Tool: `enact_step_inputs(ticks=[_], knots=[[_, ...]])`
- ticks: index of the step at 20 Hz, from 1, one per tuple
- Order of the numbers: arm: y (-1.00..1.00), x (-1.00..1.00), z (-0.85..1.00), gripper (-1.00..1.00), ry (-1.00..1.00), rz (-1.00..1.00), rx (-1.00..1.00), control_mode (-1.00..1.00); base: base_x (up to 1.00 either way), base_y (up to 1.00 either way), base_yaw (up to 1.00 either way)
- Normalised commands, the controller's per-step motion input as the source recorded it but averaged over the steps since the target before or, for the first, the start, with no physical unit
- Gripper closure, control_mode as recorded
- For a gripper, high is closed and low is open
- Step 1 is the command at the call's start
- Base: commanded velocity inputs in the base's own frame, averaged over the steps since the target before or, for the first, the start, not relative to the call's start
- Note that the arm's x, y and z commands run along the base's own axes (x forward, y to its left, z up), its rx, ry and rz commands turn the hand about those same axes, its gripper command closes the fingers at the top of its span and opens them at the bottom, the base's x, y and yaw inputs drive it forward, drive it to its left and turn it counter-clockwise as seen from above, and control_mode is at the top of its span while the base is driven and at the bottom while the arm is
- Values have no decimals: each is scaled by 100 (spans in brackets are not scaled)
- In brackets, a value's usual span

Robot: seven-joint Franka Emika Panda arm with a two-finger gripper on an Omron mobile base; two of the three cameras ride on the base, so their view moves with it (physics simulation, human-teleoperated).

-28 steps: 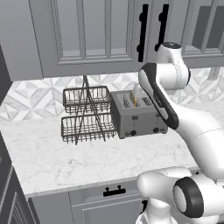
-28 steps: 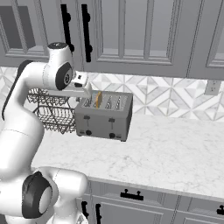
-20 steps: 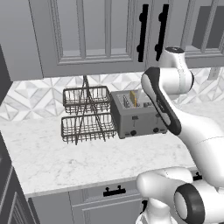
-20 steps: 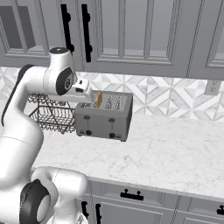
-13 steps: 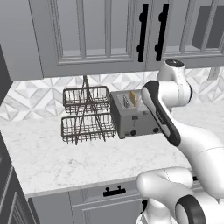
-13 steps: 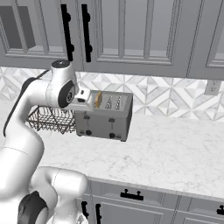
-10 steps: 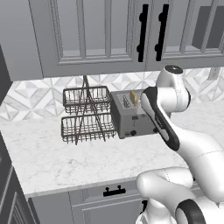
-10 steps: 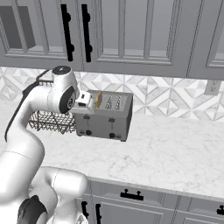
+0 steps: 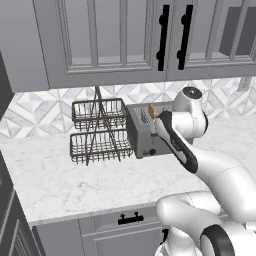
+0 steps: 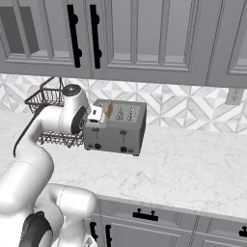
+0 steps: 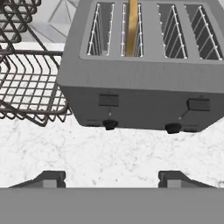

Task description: Start the toaster. Once the lever pops up, take the bread to the plate on the dining counter.

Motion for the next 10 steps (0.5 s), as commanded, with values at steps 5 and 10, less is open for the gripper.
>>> enact_step_inputs(ticks=[5, 10], knots=[[2, 41, -14, 100, -1, 0, 0, -100, 0, 0, 0], [5, 37, -28, 100, 0, 0, 0, -100, 0, 0, 0]])
